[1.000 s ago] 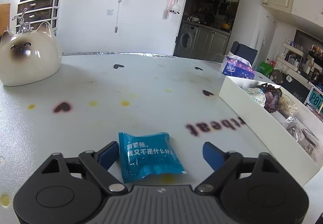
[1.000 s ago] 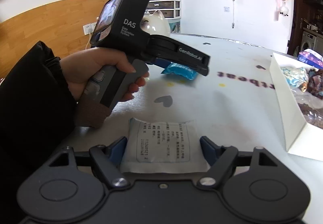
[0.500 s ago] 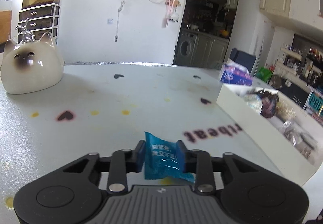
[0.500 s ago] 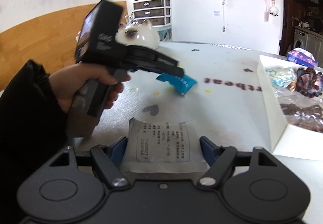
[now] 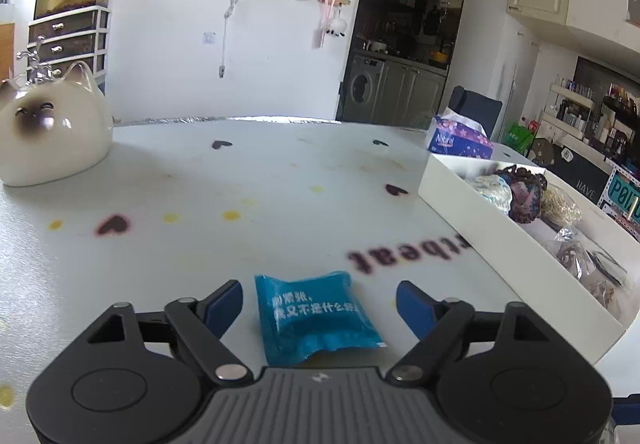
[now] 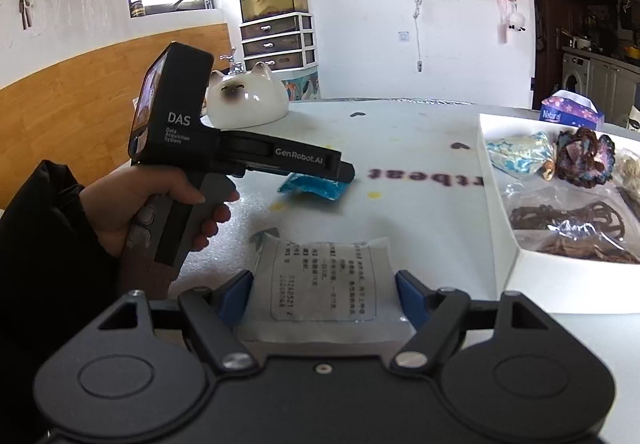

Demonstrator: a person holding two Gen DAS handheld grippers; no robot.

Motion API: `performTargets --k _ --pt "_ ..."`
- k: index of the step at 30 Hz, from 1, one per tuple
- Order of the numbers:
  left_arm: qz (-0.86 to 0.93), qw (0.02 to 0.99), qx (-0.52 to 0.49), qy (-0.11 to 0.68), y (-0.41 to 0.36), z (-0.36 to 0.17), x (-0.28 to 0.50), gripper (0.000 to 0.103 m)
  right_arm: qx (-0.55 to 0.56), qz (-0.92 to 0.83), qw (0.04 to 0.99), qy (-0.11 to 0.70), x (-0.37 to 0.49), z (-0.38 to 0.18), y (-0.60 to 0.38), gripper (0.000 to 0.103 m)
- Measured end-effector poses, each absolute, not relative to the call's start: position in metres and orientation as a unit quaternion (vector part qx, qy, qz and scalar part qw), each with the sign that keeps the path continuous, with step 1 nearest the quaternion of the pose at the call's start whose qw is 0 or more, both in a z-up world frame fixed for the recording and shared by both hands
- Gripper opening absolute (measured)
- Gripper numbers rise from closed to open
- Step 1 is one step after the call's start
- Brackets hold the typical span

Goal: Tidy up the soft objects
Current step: 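Carry the blue packet with the left tool to the box while the right tool carries the sachet there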

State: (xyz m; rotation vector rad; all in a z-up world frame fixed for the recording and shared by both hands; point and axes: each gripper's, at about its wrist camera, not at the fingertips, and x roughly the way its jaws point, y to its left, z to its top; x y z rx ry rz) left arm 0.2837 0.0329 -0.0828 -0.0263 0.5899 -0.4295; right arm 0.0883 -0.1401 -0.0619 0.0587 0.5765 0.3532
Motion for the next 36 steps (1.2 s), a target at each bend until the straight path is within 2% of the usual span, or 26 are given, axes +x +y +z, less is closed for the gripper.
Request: performTargets --k 4,6,8,11,13,15,20,27,36 --pt "-0.210 0.927 -0.021 0.310 0.024 -0.088 0.291 0.099 0.034 0.170 0.943 0.284 0.090 -0.063 -0.142 0.078" --pt "-0.205 0.927 -0.028 0.312 0.019 -0.088 0.293 0.100 0.036 0.170 0.943 0.285 0.091 -0.065 -0.143 0.078" --pt "-0.199 0.928 -0.023 0.314 0.012 -0.089 0.294 0.099 0.037 0.170 0.942 0.286 0.090 -0.066 -0.143 0.078" --pt "-0.189 0.929 0.008 0.317 0.003 -0.090 0.293 0.081 0.038 0.170 0.942 0.287 0.089 -0.065 -0.144 0.078" --pt "-0.192 0.930 0.013 0.314 0.002 -0.089 0.292 0.065 0.038 0.170 0.943 0.285 0.088 -0.064 -0.145 0.078" --pt "-0.195 0.930 0.039 0.310 -0.001 -0.089 0.290 0.059 0.039 0.169 0.944 0.280 0.086 -0.063 -0.147 0.078" --pt "-0.208 0.927 0.069 0.303 -0.004 -0.089 0.284 0.056 0.048 0.157 0.948 0.272 0.084 -0.058 -0.159 0.078" --pt "-0.210 0.934 0.045 0.286 0.007 -0.082 0.276 0.056 0.057 0.146 0.955 0.251 0.083 -0.047 -0.178 0.078" --pt "-0.217 0.950 -0.017 0.226 0.020 -0.032 0.236 0.056 0.057 0.133 0.968 0.206 0.083 -0.021 -0.225 0.078"
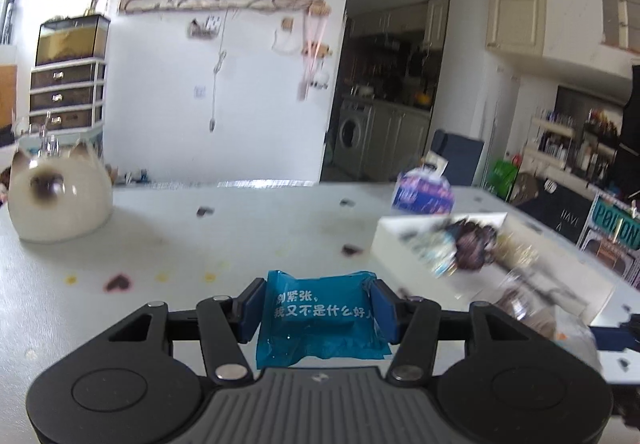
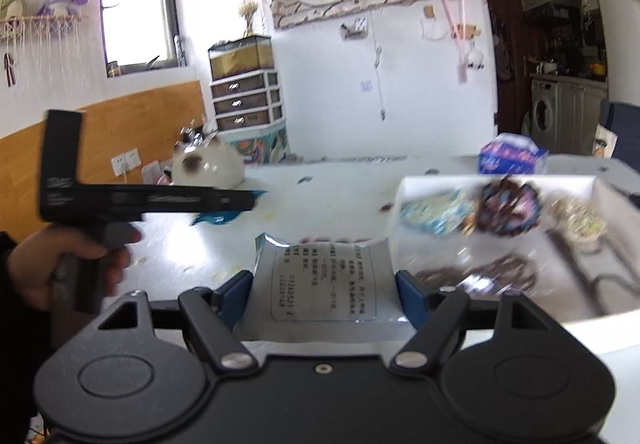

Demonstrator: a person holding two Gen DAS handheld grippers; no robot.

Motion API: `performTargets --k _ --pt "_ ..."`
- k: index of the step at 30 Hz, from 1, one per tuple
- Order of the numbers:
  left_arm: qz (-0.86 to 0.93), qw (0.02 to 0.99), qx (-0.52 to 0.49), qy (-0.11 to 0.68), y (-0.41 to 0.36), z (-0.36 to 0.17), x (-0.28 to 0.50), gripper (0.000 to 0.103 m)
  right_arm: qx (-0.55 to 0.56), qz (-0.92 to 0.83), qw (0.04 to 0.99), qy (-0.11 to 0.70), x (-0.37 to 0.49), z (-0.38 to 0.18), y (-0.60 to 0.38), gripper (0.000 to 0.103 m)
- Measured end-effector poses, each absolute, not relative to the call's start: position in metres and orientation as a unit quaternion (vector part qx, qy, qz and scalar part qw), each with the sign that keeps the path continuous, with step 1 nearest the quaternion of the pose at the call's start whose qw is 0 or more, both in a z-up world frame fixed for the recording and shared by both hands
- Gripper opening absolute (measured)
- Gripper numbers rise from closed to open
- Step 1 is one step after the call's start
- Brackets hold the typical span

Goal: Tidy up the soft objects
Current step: 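Carry the blue packet with the left tool to the box while the right tool carries the sachet there, then release the blue packet with the left tool while the right tool lowers the sachet into the box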

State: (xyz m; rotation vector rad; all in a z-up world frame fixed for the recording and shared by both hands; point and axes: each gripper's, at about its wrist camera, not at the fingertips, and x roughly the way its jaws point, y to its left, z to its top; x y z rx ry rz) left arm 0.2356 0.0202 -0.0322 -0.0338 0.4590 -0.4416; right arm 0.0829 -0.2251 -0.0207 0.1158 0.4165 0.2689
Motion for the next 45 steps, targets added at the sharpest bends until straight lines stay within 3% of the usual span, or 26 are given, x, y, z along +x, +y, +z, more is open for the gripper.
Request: performTargets --k 18,36,45 --pt "-0.333 0.922 -0.046 0.193 -0.109 0.025 0.215 0.057 0.043 -0.007 0.989 0.141 0.073 0.019 -0.373 0.078" --pt "-0.403 0.839 -0.100 0.352 -0.285 -0.026 0.284 0.057 0.036 -0.067 0.977 0.199 0.076 -0.025 -0.439 0.078" --pt "-0.347 0.864 0.022 0.364 -0.307 -0.052 0.317 0.058 0.036 -0.040 0.977 0.207 0.091 -0.028 -0.438 0.078"
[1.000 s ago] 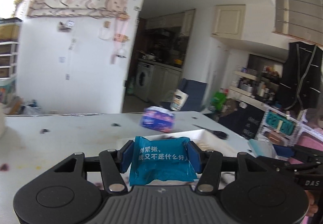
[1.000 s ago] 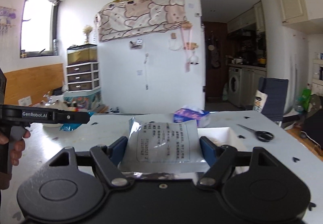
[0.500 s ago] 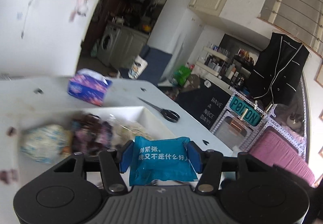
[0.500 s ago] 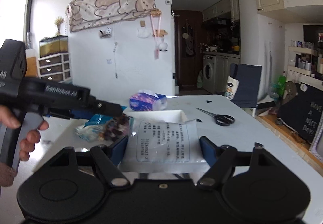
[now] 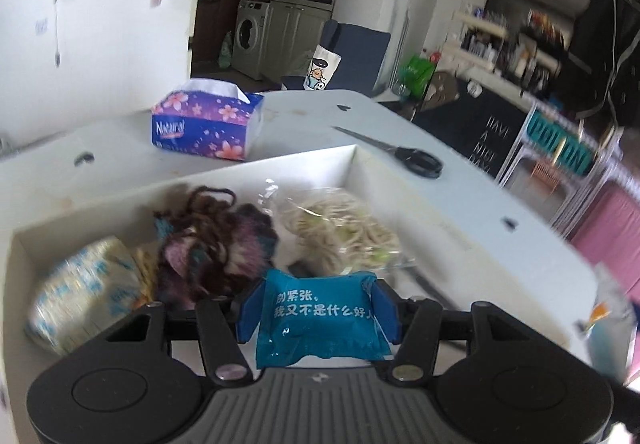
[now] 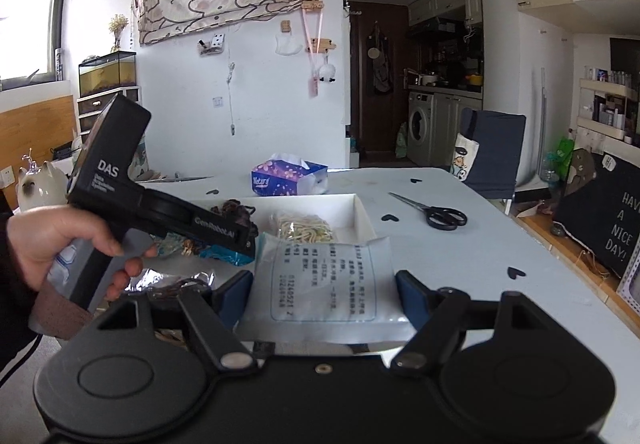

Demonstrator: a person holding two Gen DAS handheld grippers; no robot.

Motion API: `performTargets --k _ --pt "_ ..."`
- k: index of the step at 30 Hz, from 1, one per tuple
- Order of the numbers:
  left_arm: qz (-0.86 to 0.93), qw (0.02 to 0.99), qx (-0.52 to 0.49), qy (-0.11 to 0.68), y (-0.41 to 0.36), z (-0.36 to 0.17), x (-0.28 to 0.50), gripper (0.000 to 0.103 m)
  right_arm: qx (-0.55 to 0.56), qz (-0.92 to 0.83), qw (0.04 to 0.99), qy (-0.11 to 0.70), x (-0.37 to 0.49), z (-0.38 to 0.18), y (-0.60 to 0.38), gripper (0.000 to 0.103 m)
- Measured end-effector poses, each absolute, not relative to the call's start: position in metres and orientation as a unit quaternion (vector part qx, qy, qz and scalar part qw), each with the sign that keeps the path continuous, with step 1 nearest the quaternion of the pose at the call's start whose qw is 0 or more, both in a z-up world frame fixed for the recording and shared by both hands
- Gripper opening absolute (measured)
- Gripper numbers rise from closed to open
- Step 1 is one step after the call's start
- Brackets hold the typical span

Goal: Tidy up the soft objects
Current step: 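Release the blue packet with the left tool while the right tool lowers the sachet into the box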

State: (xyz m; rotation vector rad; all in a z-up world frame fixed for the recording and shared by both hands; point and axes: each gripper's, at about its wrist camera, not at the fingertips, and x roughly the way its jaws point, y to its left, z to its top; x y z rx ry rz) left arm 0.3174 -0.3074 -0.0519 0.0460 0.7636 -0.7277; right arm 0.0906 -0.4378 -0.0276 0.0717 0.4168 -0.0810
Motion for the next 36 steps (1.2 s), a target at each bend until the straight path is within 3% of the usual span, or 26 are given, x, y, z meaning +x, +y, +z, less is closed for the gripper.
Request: performTargets --k 2,4,6,19,23,24,36 --pt "-0.345 0.867 0.049 0.355 -0.308 -0.054 0.322 0.060 0.043 -0.033 0.976 0.210 0.098 -0.029 -0.438 0.078" --pt "-0.350 0.864 0.044 0.358 -0.306 -0.056 0.328 0.079 0.051 -0.028 0.975 0.213 0.106 -0.030 -0.437 0.078" --pt "-0.361 0.860 0.038 0.359 -0.304 -0.058 0.333 0.088 0.051 -0.024 0.975 0.217 0.113 -0.031 -0.436 0.078" --pt "-0.374 0.856 -0.004 0.357 -0.285 -0.040 0.320 0.097 0.042 0.005 0.963 0.266 0.149 -0.053 -0.426 0.077" --pt "-0.368 0.863 -0.009 0.345 -0.279 -0.029 0.313 0.099 0.053 0.014 0.956 0.289 0.153 -0.056 -0.425 0.098" --pt "-0.368 0.864 -0.008 0.342 -0.278 -0.026 0.312 0.099 0.056 0.011 0.956 0.286 0.151 -0.057 -0.425 0.099" --pt "-0.372 0.871 0.015 0.321 -0.267 -0.015 0.289 0.100 0.075 0.009 0.959 0.274 0.134 -0.038 -0.428 0.096"
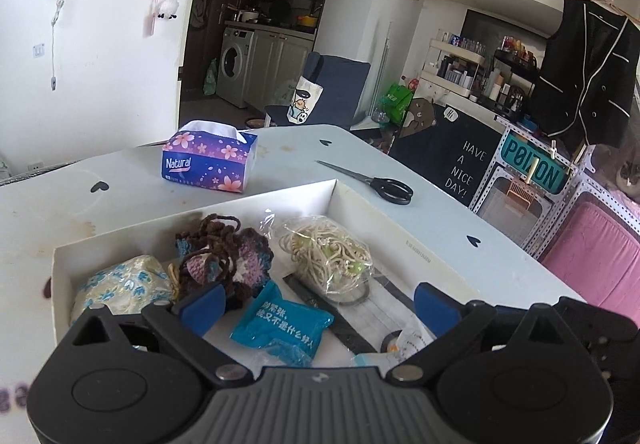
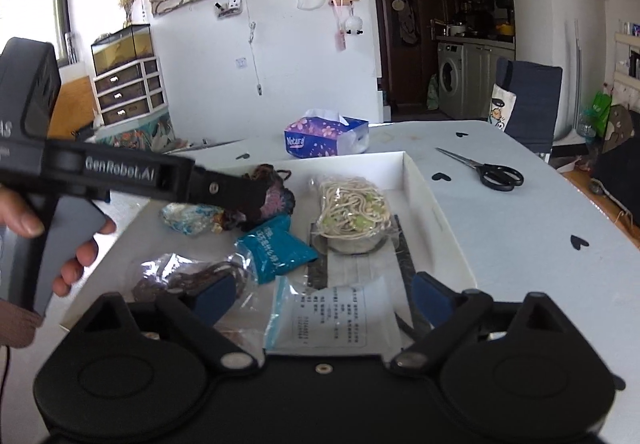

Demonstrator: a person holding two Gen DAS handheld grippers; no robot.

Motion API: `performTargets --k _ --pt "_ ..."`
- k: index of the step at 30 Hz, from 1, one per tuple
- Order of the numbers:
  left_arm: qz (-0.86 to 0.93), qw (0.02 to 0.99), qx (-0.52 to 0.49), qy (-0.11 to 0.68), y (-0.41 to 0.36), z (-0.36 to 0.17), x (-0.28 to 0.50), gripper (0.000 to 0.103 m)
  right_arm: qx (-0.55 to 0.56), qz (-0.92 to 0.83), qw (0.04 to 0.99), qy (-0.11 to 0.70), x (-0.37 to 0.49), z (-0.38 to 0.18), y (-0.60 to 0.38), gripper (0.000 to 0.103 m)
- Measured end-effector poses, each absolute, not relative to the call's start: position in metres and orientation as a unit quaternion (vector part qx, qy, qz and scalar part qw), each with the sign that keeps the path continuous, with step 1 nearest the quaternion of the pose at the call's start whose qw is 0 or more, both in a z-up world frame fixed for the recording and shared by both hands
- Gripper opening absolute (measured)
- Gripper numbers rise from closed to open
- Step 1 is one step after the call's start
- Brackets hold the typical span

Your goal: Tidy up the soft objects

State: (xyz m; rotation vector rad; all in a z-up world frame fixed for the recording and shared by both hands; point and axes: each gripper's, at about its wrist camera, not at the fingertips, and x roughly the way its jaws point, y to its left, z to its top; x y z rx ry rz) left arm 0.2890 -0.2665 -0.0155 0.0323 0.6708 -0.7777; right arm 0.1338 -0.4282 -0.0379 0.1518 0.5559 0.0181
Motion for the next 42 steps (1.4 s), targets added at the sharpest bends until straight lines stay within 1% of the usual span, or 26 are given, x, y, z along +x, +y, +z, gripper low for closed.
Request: performTargets --k 6,12,14,16,28,34,37,42 --pt "-0.370 0.872 0.018 0.320 -0.258 -0.014 0.282 0.100 0.065 0.004 0.959 0.275 0.124 -0.031 -0.420 0.096" --pt "-0.369 0.877 0.020 0.307 -0.245 -0.003 0.271 0.100 0.070 0.004 0.963 0.260 0.109 -0.013 -0.417 0.096" --pt "-0.369 0.880 0.018 0.300 -0.239 0.003 0.265 0.103 0.068 0.003 0.965 0.251 0.102 -0.007 -0.416 0.096" --pt "-0.362 0.885 0.017 0.291 -0.233 0.008 0.256 0.103 0.068 0.003 0.968 0.244 0.094 -0.002 -0.415 0.096" --pt "-0.309 0.921 0.016 0.237 -0.184 0.024 0.184 0.103 0.060 0.010 0.976 0.209 0.042 0.013 -0.404 0.097" --pt "-0.272 0.937 0.019 0.217 -0.161 0.020 0.140 0.103 0.063 0.012 0.980 0.190 0.017 0.013 -0.399 0.100" --pt "-0.260 0.942 0.005 0.213 -0.148 0.016 0.121 0.103 0.064 0.007 0.981 0.182 0.005 0.011 -0.396 0.103" --pt "-0.219 0.954 -0.002 0.204 -0.135 0.010 0.092 0.103 0.057 0.003 0.984 0.171 -0.012 0.009 -0.389 0.103"
